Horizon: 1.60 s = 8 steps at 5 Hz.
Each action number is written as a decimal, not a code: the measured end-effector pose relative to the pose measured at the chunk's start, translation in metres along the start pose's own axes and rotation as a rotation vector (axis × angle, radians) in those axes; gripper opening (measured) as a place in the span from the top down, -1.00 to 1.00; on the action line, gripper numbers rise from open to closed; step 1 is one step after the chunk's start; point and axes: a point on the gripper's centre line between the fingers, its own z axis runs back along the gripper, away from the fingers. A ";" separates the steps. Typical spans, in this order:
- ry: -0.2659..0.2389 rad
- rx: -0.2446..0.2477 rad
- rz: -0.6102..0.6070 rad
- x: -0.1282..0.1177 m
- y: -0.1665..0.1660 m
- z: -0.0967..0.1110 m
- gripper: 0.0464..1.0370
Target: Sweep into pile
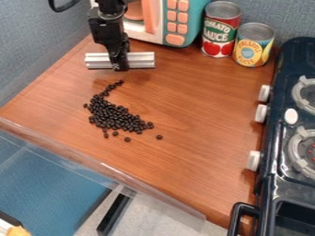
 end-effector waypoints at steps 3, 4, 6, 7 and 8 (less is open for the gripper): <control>-0.045 0.026 0.000 0.016 0.017 -0.017 0.32; -0.030 0.053 0.035 0.015 0.038 -0.013 0.32; -0.023 0.072 0.081 0.010 0.070 -0.002 0.32; -0.016 0.061 0.099 0.007 0.079 0.003 0.32; -0.015 0.064 0.107 0.007 0.089 0.008 0.32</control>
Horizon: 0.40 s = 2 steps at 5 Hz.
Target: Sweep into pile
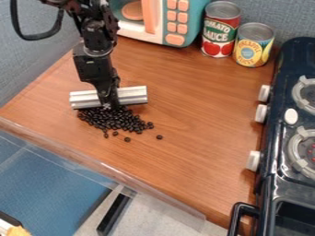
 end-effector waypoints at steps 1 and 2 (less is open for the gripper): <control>0.000 0.006 -0.014 -0.005 0.006 0.001 0.32; -0.002 -0.012 -0.086 -0.015 0.004 0.004 0.32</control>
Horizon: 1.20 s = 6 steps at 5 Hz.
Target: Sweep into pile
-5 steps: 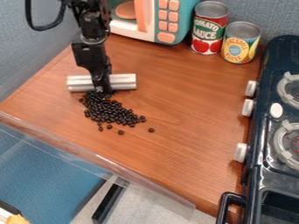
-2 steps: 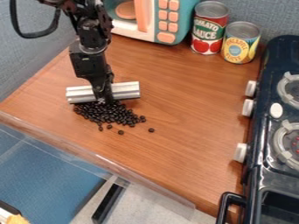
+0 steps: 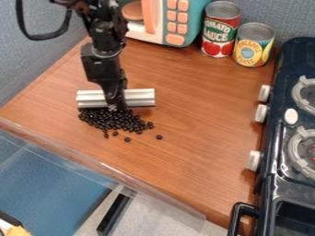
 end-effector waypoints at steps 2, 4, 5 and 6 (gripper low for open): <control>0.021 -0.088 -0.322 -0.054 -0.027 0.032 0.32; -0.094 -0.023 -0.886 -0.109 -0.017 0.047 0.32; -0.117 0.063 -1.147 -0.118 0.000 0.038 0.32; -0.121 0.108 -1.421 -0.126 0.015 0.036 0.32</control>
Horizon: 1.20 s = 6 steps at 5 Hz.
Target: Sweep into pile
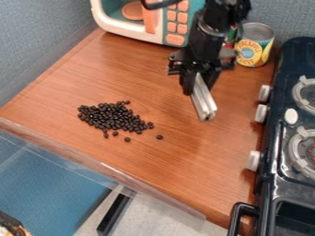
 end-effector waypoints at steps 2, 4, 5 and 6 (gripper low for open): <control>0.107 0.001 -0.416 -0.024 0.005 -0.008 0.32; 0.077 0.026 -0.554 -0.047 0.009 -0.032 0.32; -0.009 -0.040 -0.572 -0.048 0.005 -0.042 0.32; -0.034 -0.061 -0.599 -0.043 0.008 -0.044 0.32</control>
